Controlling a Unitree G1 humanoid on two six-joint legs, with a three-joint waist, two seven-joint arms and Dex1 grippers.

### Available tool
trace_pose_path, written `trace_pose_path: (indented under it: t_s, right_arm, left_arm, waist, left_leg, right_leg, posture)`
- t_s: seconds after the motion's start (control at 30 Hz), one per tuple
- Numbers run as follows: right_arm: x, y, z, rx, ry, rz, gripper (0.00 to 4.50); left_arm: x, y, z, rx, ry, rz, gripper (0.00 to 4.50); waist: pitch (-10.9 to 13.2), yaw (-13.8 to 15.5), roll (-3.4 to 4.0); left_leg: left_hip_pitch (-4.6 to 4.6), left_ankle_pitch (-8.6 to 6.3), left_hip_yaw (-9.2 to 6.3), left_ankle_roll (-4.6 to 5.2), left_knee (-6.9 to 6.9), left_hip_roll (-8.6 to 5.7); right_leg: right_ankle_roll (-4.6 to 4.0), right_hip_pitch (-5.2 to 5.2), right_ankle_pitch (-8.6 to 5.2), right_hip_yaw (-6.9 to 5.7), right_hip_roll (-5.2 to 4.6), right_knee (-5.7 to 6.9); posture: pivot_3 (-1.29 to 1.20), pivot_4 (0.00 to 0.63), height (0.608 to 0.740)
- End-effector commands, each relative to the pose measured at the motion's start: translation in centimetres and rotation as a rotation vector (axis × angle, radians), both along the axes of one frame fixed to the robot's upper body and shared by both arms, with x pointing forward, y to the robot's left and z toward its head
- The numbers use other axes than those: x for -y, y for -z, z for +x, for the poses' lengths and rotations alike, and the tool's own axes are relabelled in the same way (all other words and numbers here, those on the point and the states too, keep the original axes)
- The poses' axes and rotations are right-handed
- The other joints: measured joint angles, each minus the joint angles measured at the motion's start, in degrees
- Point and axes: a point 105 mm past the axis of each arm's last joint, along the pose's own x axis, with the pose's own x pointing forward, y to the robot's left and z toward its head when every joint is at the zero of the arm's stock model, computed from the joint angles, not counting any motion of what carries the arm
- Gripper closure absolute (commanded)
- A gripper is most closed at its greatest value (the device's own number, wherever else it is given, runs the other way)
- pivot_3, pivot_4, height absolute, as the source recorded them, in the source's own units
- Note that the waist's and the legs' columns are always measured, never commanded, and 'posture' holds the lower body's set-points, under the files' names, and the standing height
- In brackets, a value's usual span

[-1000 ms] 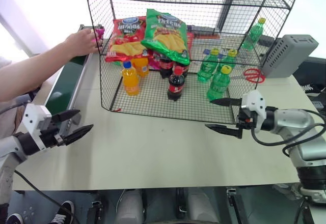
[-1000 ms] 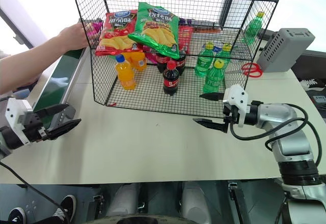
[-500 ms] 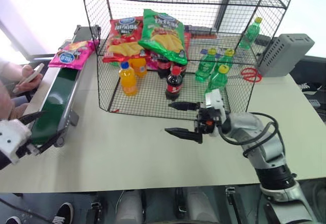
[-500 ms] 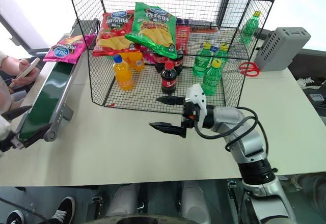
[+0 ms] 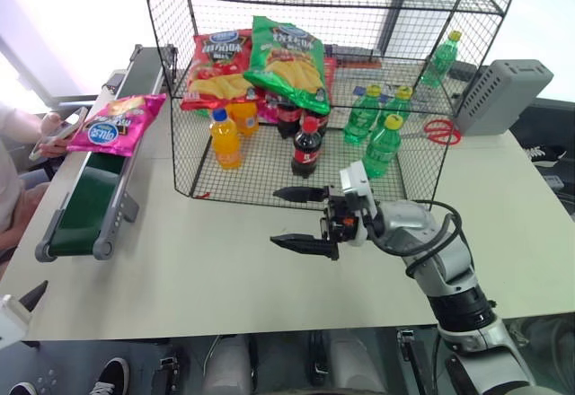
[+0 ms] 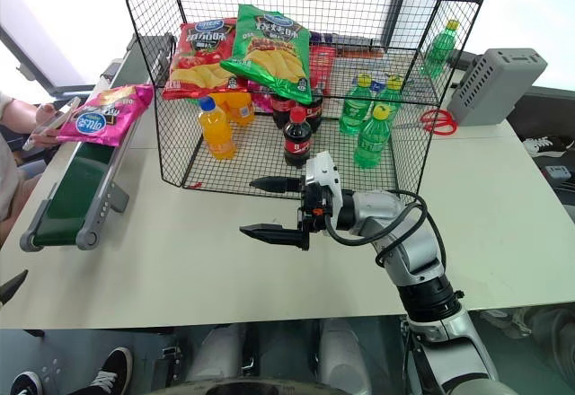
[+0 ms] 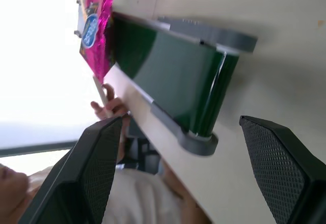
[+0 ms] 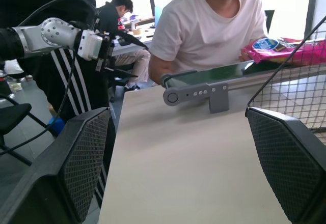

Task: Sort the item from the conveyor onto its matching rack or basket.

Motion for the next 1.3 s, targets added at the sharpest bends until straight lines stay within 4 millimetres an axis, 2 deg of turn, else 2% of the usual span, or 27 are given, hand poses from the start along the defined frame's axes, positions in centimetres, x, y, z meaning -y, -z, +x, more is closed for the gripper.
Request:
trace_pose_path:
  t_s: [0.03, 0.17, 0.33, 0.57, 0.7, 1.23, 1.3]
  right_arm:
    - [-0.3, -0.7, -0.1, 0.054, -0.025, -0.002, 0.08]
    - [-0.4, -1.2, 0.3, 0.073, -0.01, 0.004, 0.08]
    - [0.0, -1.1, 0.7, 0.095, 0.02, -0.02, 0.08]
    - [0.3, -1.1, 0.8, 0.1, 0.038, -0.026, 0.08]
    - [0.4, -0.9, 0.0, 0.09, 0.0, -0.045, 0.08]
    - [0.5, -1.0, 0.1, 0.107, 0.025, -0.052, 0.08]
    - [0.6, -1.0, 0.3, 0.108, 0.034, -0.054, 0.0]
  left_arm:
    - [-0.9, -0.8, 0.6, 0.049, 0.001, 0.078, 0.58]
    - [-1.4, -0.1, 1.5, 0.058, -0.005, 0.067, 0.58]
    - [-1.3, -0.2, 2.8, 0.077, 0.021, 0.065, 0.58]
    - [-1.3, 0.0, 3.5, 0.085, 0.027, 0.058, 0.58]
    - [-1.2, 0.0, 4.0, 0.093, 0.029, 0.051, 0.58]
    - [0.6, 0.4, 5.8, 0.097, 0.091, -0.012, 0.58]
    - [1.0, 0.6, 5.8, 0.08, 0.101, -0.05, 1.09]
  waist:
    - [-0.01, 0.07, -0.02]
    - [-0.02, -0.01, -0.02]
    - [-0.02, -0.07, -0.03]
    - [-0.02, -0.17, -0.03]
    - [-0.03, -0.11, -0.05]
    - [-0.03, -0.09, -0.04]
    - [-0.04, -0.08, -0.06]
  left_leg:
    - [0.0, 0.0, 0.0, 0.0, 0.0, 0.0]
    - [0.0, 0.0, 0.01, 0.0, 0.0, 0.01]
    - [-0.09, 0.0, 0.03, 0.0, -0.02, 0.02]
    - [-0.09, 0.0, 0.04, 0.0, -0.02, 0.02]
    - [-0.09, 0.0, 0.04, 0.0, -0.02, 0.02]
    - [-0.09, 0.0, 0.04, 0.0, -0.02, 0.02]
    - [-0.09, 0.0, 0.04, 0.0, -0.02, 0.01]
  right_leg:
    - [0.0, 0.0, 0.0, 0.0, -0.01, 0.0]
    - [0.0, 0.0, 0.0, -0.01, -0.04, 0.0]
    - [0.02, -0.09, 0.01, -0.02, -0.04, 0.0]
    - [0.02, -0.1, 0.02, -0.02, -0.05, 0.01]
    - [0.03, -0.09, 0.02, -0.03, -0.04, 0.02]
    - [0.03, -0.09, 0.02, -0.04, -0.05, 0.02]
    - [0.03, -0.09, 0.02, -0.04, -0.06, 0.02]
  posture:
    - [0.0, 0.15, 0.74]
    - [0.0, 0.15, 0.74]
    - [0.0, 0.15, 0.74]
    - [0.0, 0.15, 0.74]
    - [0.0, 0.15, 0.74]
    - [0.0, 0.15, 0.74]
    - [0.0, 0.15, 0.74]
